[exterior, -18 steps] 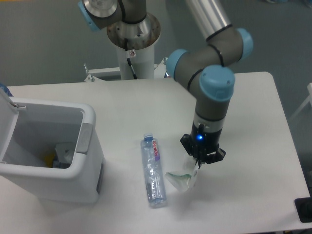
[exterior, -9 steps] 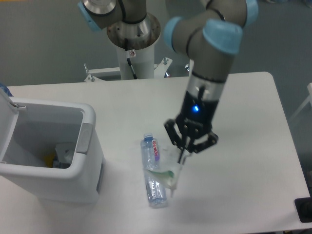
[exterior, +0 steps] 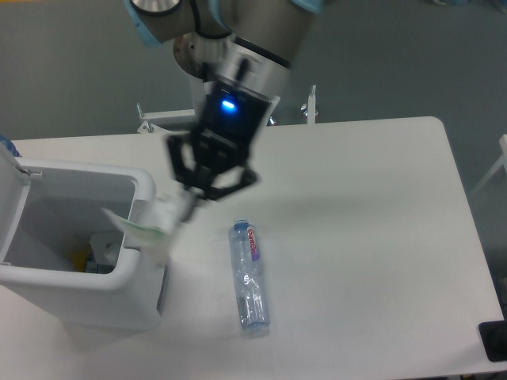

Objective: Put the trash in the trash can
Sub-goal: 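Lift the paper and carry it over the white trash bin, then open the gripper to drop the paper into the bin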

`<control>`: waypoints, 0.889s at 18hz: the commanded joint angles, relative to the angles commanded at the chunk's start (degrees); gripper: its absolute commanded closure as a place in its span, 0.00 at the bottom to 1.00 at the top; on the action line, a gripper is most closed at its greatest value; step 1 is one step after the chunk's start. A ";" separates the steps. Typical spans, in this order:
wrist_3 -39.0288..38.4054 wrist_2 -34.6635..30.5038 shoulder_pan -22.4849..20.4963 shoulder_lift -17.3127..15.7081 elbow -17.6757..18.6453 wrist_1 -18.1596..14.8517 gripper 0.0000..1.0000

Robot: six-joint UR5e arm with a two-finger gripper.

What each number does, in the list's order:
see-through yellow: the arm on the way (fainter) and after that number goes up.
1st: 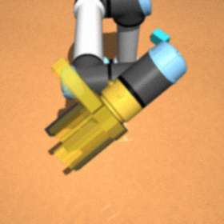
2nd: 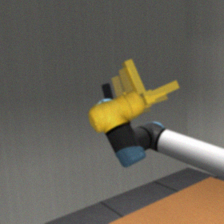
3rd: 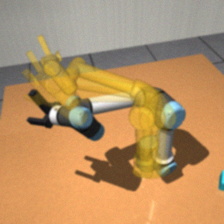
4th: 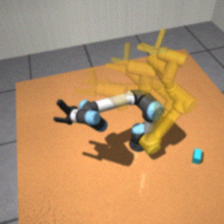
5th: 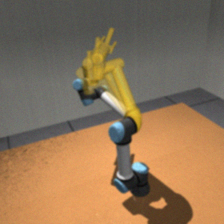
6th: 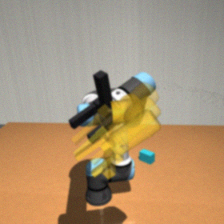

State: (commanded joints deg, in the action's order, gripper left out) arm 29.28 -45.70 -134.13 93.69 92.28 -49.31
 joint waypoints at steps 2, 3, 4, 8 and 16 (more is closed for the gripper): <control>0.16 -0.35 1.94 -0.35 1.75 0.17 1.00; 0.42 -0.35 2.20 -0.53 2.20 0.35 0.84; 0.51 -0.35 2.56 -0.70 2.37 0.44 0.74; 0.60 -0.44 3.17 -1.06 2.82 0.70 0.00; 0.43 -0.70 0.55 2.18 -2.87 0.27 0.00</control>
State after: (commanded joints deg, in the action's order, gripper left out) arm 29.71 -46.41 -133.58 95.87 89.41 -49.04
